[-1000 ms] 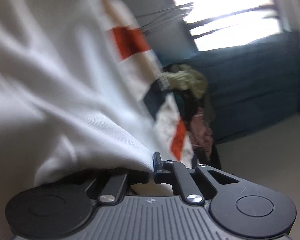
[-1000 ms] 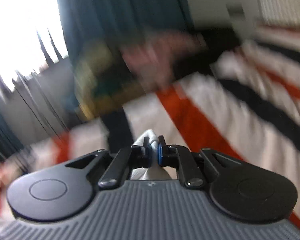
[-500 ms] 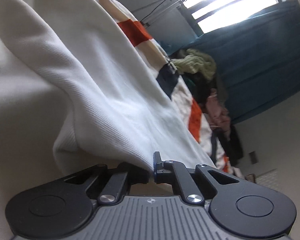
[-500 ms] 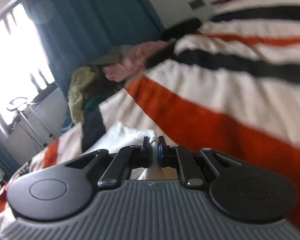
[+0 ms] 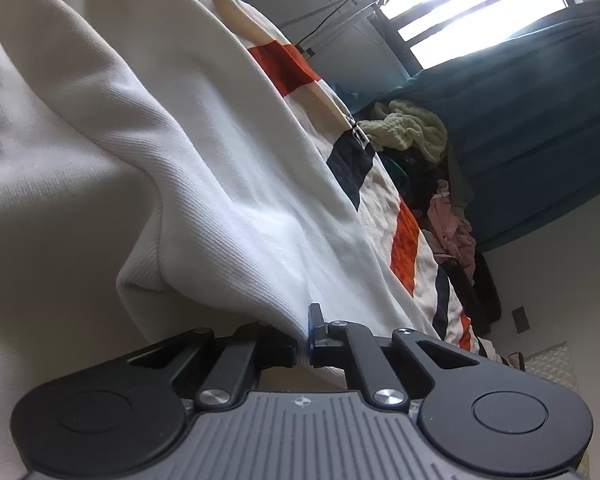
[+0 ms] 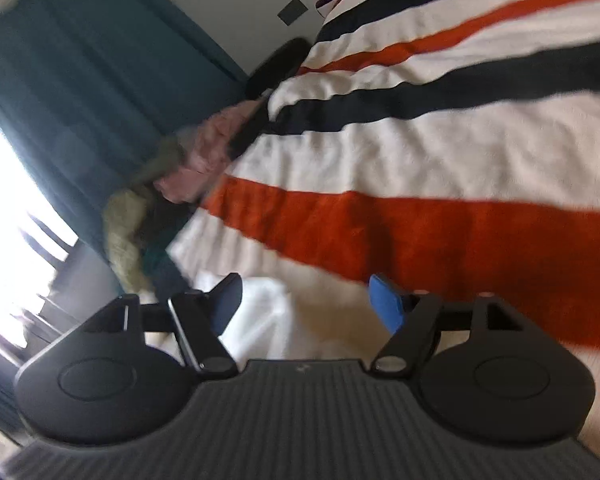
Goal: Fold clothes
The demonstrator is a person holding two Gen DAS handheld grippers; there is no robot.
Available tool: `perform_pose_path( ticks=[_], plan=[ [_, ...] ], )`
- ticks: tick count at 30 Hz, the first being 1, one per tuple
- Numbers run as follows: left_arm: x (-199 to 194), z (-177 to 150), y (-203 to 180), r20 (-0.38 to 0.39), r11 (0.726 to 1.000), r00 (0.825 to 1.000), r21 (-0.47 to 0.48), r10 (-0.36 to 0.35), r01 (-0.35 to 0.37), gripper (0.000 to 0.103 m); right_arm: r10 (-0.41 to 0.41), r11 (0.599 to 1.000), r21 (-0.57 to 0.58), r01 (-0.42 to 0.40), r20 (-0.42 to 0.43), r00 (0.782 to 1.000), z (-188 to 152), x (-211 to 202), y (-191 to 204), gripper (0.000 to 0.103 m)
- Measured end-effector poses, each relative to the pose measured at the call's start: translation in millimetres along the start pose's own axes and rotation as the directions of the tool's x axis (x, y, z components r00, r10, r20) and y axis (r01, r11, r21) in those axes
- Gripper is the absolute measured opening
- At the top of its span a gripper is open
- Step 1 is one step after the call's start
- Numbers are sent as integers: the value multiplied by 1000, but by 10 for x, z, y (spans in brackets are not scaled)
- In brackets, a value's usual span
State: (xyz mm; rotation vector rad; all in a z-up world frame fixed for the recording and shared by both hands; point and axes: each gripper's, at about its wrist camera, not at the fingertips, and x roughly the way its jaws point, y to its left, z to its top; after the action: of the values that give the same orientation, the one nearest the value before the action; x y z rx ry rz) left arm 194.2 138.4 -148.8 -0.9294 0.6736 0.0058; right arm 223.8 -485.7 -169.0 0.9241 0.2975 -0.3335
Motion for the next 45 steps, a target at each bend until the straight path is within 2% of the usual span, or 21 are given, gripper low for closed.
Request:
perform_pose_path(
  ticks=[5, 11, 12, 14, 15, 16, 17, 18, 21, 23, 25, 27, 30, 32, 35, 38, 39, 40, 41, 43, 45],
  plan=[
    [13, -6, 3, -7, 999, 1000, -31, 9, -9, 5, 37, 997, 69, -27, -143, 989, -238, 280, 110, 73],
    [72, 10, -20, -2, 999, 1000, -29, 25, -25, 5, 72, 990, 140, -28, -324, 943, -550, 686, 240, 69],
    [70, 12, -33, 5, 999, 1000, -21, 28, -28, 5, 61, 989, 144, -14, -329, 942, -555, 749, 263, 69],
    [72, 18, -53, 18, 999, 999, -6, 33, -33, 5, 1, 990, 137, 41, -291, 957, -466, 864, 310, 62],
    [74, 26, -52, 19, 999, 999, -8, 31, -31, 5, -29, 989, 134, 68, -271, 962, -421, 922, 333, 45],
    [77, 35, -49, 20, 1000, 999, -12, 28, -28, 5, -60, 987, 132, 95, -252, 966, -377, 979, 357, 20],
    [78, 45, -39, 20, 1000, 999, -18, 25, -25, 5, -90, 984, 130, 123, -232, 969, -332, 1037, 380, 14],
    [76, 56, -31, 21, 1000, 1000, -24, 21, -21, 5, -81, 988, 115, 107, -206, 975, -275, 1055, 459, 10],
    [70, 70, -21, 20, 1000, 1000, -28, 5, -5, 5, 76, 997, 13, -75, -122, 990, -61, 987, 867, 8],
    [59, 70, -22, 19, 1000, 1000, -25, -7, 7, 5, 202, 974, -94, -206, -53, 978, 52, 820, 1129, 8],
    [41, 60, -32, 17, 1000, 1000, -10, -11, 12, 5, 232, 961, -154, -230, -1, 973, 77, 652, 1119, 8],
    [26, 32, -34, 9, 1000, 1000, 5, -11, 11, 5, 207, 961, -190, -199, 23, 978, 61, 563, 988, 8],
    [24, -25, -33, -11, 1000, 1000, 29, -2, 2, 5, 45, 978, -203, -51, -34, 998, -85, 697, 541, 9],
    [22, -75, -53, -13, 997, 1000, 74, 25, -24, 5, -13, 983, -185, -2, -77, 997, -183, 720, 283, 9],
    [34, -138, -81, -3, 988, 998, 139, 66, -65, 6, -60, 987, -155, 39, -132, 989, -283, 702, -10, 18],
    [34, -187, -136, 7, 976, 995, 195, 99, -98, 8, -80, 979, -196, 47, -163, 983, -213, 640, 79, 36],
    [17, -206, -183, 16, 966, 994, 233, 109, -110, 10, -96, 971, -230, 57, -163, 982, -193, 584, 168, 57],
    [-2, -225, -233, 27, 954, 993, 273, 119, -122, 14, -109, 962, -265, 65, -154, 982, -195, 488, 261, 70],
    [-34, -254, -288, 42, 940, 991, 315, 129, -136, 19, -117, 951, -302, 71, -138, 984, -220, 351, 357, 72],
    [-127, -331, -407, 63, 904, 987, 397, 148, -161, 62, -102, 926, -373, 55, -107, 989, -218, 76, 560, 74],
    [-274, -422, -545, 104, 861, 984, 476, 147, -179, 70, -62, 898, -440, 17, -87, 994, -172, -154, 760, 75]
  ],
)
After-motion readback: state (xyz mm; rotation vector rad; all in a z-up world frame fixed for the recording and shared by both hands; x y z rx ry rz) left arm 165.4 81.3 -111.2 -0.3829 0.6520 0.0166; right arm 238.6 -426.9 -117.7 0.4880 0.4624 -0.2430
